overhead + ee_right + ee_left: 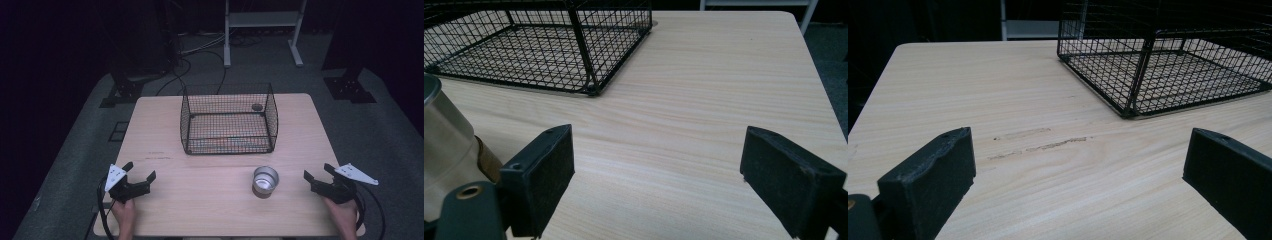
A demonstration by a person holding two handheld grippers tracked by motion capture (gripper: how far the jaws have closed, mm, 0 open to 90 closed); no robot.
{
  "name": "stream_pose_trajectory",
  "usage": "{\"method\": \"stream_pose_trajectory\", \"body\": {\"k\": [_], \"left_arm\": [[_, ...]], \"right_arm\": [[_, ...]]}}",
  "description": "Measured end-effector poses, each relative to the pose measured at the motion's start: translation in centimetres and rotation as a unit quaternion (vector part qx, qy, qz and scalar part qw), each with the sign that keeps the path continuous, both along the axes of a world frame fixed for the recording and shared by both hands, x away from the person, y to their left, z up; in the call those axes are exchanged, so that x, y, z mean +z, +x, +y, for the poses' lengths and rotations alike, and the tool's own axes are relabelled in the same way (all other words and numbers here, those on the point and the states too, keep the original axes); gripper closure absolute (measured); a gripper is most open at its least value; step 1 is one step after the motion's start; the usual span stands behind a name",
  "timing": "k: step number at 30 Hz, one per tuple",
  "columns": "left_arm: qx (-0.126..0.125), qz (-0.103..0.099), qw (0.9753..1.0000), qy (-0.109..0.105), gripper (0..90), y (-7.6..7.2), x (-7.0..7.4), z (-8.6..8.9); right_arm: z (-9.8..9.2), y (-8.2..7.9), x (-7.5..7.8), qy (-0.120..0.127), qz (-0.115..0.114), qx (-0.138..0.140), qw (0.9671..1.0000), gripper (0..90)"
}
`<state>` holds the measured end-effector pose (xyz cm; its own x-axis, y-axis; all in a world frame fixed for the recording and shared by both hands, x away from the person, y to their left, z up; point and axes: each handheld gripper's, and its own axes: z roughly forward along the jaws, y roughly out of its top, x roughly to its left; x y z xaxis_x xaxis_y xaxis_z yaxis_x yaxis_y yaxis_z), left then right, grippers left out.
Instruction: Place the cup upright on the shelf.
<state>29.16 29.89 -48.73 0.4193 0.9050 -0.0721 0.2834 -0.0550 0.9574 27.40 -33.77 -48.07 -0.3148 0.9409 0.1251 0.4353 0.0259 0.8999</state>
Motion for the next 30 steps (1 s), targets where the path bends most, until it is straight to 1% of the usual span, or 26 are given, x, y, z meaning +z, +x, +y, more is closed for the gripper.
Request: {"method": "stream_pose_trajectory", "body": {"k": [4,10,13,15,19,21,23,24,25,26,27,28,30], "left_arm": [[0.001,-0.001,1.0,-0.003,0.0,0.0,0.0,0.1],[0.001,-0.002,1.0,-0.009,0.0,-0.1,0.0,0.2],[0.002,-0.002,0.9999,-0.011,0.0,-0.1,0.0,0.3],[0.002,-0.002,0.9999,-0.012,0.0,-0.2,0.0,0.3],[-0.002,-0.005,0.9999,-0.011,0.0,-0.2,0.0,0.3],[-0.002,-0.005,0.9999,-0.011,0.0,-0.3,0.0,0.3],[-0.001,-0.005,0.9999,-0.012,0.0,-0.3,0.0,0.3],[-0.001,-0.005,0.9999,-0.012,0.0,-0.3,0.0,0.3],[-0.001,-0.005,0.9999,-0.012,0.0,-0.2,0.0,0.3],[-0.002,-0.005,0.9999,-0.011,0.0,-0.3,0.0,0.3],[-0.003,-0.006,0.9999,-0.011,0.0,-0.3,0.0,0.3],[-0.004,-0.007,0.9999,-0.01,0.0,-0.3,0.0,0.3],[-0.005,-0.009,0.9999,-0.009,0.0,-0.3,0.0,0.2]], "right_arm": [[0.2,-0.1,0.0,-0.007,0.004,0.007,0.9999,13.2],[0.9,-0.4,0.5,-0.013,-0.004,0.019,0.9997,13.2],[1.3,-0.4,0.8,-0.015,-0.002,0.026,0.9996,13.2],[1.8,-0.6,1.2,-0.022,-0.004,0.037,0.9991,13.2],[2.1,-1.1,1.3,-0.016,-0.003,0.05,0.9986,13.2],[2.3,-1.2,1.4,-0.017,-0.001,0.056,0.9983,13.2],[2.6,-1.4,1.5,-0.014,0.002,0.068,0.9976,13.2],[2.6,-1.4,1.5,-0.014,0.002,0.068,0.9976,13.2],[2.9,-1.6,1.7,-0.019,0.0,0.074,0.9971,13.0],[3.3,-1.8,2.0,-0.01,0.002,0.083,0.9965,11.2],[3.6,-1.9,2.2,-0.007,0.005,0.092,0.9957,11.2],[3.9,-2.1,2.5,-0.012,0.005,0.097,0.9952,11.2],[4.5,-2.6,3.1,-0.018,-0.003,0.107,0.9941,9.6]]}}
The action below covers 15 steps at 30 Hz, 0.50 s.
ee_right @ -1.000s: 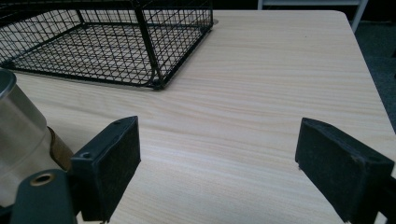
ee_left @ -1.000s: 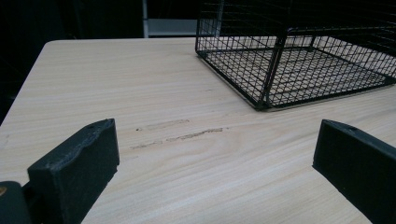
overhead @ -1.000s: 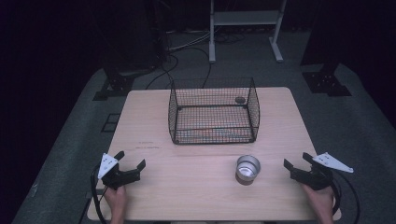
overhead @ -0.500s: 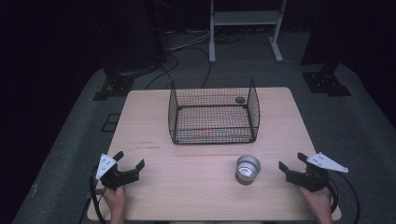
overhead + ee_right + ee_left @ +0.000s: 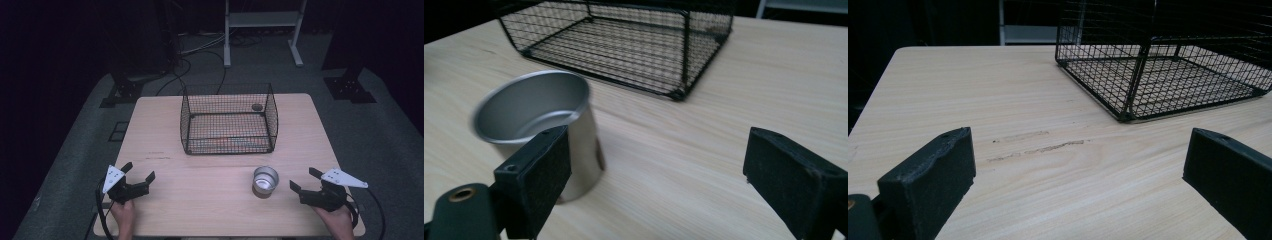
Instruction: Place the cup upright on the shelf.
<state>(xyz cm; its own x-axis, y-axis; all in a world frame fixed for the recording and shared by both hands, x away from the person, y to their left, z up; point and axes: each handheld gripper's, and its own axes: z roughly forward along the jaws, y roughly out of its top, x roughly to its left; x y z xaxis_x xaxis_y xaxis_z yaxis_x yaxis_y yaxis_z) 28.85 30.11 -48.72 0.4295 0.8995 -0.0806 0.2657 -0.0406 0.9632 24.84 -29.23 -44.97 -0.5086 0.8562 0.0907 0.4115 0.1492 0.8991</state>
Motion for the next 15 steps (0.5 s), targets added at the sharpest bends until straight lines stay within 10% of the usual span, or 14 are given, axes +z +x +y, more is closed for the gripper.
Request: {"method": "stream_pose_trajectory", "body": {"k": [15], "left_arm": [[0.0,0.0,1.0,0.001,0.0,0.0,0.0,0.0]], "right_arm": [[4.8,-0.8,0.2,-0.035,0.012,0.059,0.9975,2.4]]}}
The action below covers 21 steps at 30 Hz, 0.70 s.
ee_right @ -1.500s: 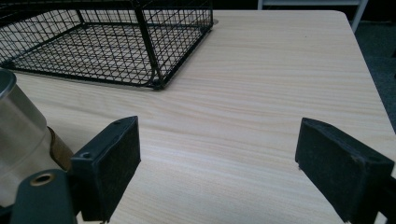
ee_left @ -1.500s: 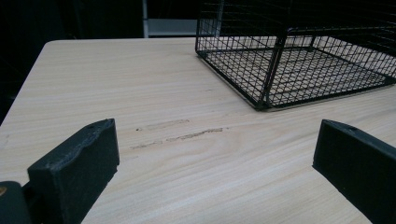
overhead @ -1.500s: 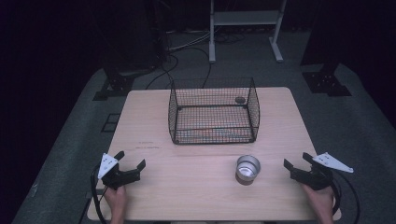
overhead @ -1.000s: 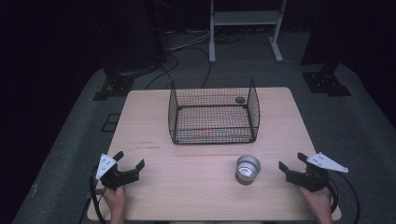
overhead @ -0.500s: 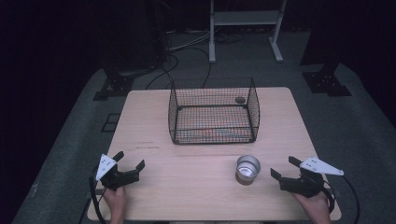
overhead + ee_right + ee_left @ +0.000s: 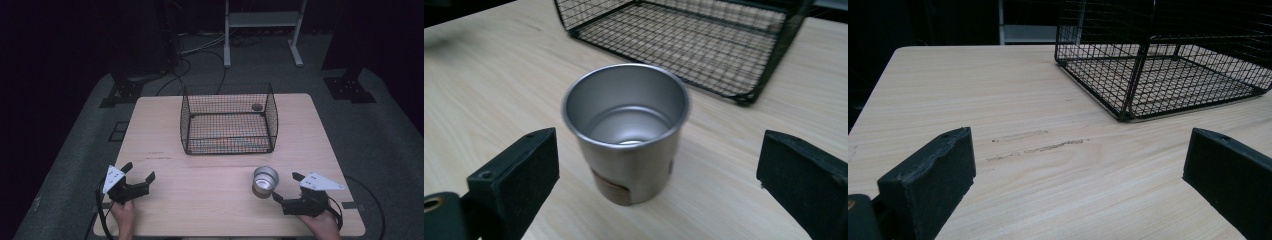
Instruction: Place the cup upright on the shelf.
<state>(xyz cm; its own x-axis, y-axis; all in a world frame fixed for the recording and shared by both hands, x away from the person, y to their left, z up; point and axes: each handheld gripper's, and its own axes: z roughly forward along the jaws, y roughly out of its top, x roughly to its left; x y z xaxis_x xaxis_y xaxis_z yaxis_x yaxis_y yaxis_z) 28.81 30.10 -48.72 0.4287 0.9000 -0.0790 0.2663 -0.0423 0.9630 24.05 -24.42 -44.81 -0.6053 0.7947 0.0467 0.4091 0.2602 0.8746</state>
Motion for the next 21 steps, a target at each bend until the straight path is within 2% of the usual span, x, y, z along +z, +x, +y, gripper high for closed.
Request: {"method": "stream_pose_trajectory", "body": {"k": [5,12,15,18,20,21], "left_arm": [[0.0,0.001,1.0,0.0,0.0,0.0,0.0,0.0],[0.0,0.001,1.0,0.0,0.0,0.0,0.0,0.0],[0.0,0.003,1.0,-0.001,0.0,0.0,0.0,0.0],[-0.001,0.002,1.0,0.0,0.0,0.0,0.0,0.0],[0.0,0.002,1.0,-0.001,0.0,0.0,0.0,0.0],[0.001,0.001,1.0,-0.001,0.0,0.0,0.0,0.0]], "right_arm": [[1.0,0.5,-0.8,0.011,0.017,0.017,0.9996,2.1],[2.3,1.1,-1.6,-0.023,0.021,0.006,0.9995,1.3],[2.8,1.6,-2.0,-0.039,0.013,0.002,0.9992,1.3],[3.1,2.2,-2.4,-0.038,0.02,-0.003,0.9991,1.3],[3.2,2.6,-2.5,-0.028,0.022,0.003,0.9993,1.3],[3.3,2.7,-2.5,-0.032,0.021,-0.001,0.9992,1.3]]}}
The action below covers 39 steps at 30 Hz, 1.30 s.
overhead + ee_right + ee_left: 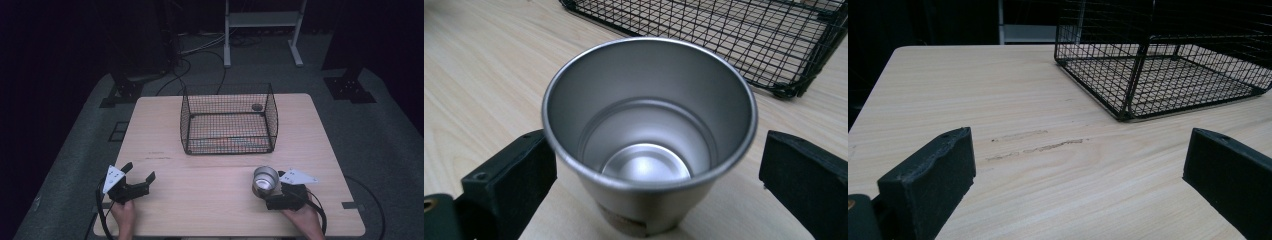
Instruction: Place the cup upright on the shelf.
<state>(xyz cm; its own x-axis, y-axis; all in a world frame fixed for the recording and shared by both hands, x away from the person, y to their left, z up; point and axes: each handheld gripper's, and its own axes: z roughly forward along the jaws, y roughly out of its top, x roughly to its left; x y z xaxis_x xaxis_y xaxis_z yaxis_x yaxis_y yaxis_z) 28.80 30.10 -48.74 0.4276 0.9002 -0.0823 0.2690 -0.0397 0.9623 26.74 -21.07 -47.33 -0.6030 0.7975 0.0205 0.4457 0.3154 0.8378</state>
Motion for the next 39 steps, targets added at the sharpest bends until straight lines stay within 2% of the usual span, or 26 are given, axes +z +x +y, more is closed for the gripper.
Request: {"method": "stream_pose_trajectory", "body": {"k": [9,12,15,18,21,25,28,31,35,39], "left_arm": [[-0.001,0.0,1.0,0.001,0.0,-0.1,0.0,0.0],[-0.001,0.0,1.0,0.002,0.0,-0.1,0.0,0.0],[0.0,-0.003,1.0,-0.001,0.0,-0.1,0.1,0.0],[0.001,-0.002,1.0,-0.002,0.0,-0.1,0.1,0.0],[0.002,-0.003,1.0,-0.003,0.0,-0.1,0.1,0.0],[0.003,-0.004,1.0,-0.004,0.0,-0.1,0.0,0.1],[0.003,-0.005,1.0,-0.006,0.0,-0.1,0.0,0.1],[0.003,-0.005,1.0,-0.006,0.0,-0.1,0.0,0.1],[0.005,-0.006,1.0,-0.006,0.0,-0.1,0.1,0.1],[0.005,-0.007,1.0,-0.005,0.0,-0.1,0.1,0.1]], "right_arm": [[0.4,0.5,-0.3,0.01,0.003,-0.004,0.9999,5.4],[0.5,0.4,-0.1,0.02,-0.005,0.004,0.9998,13.4],[0.7,0.5,-0.1,0.01,-0.005,0.005,0.9999,17.2],[0.8,0.5,0.0,0.008,-0.007,0.003,0.9999,17.4],[0.7,0.5,0.0,0.018,0.0,0.0,0.9998,17.7],[0.8,0.5,0.5,0.022,-0.003,0.001,0.9998,17.8],[0.9,0.4,1.6,0.03,-0.004,0.003,0.9995,17.8],[0.9,0.4,2.2,0.025,-0.008,0.003,0.9996,17.8],[0.8,0.5,3.0,0.044,-0.002,0.012,0.9989,17.8],[0.7,0.5,3.8,0.042,-0.006,0.012,0.999,17.8]]}}
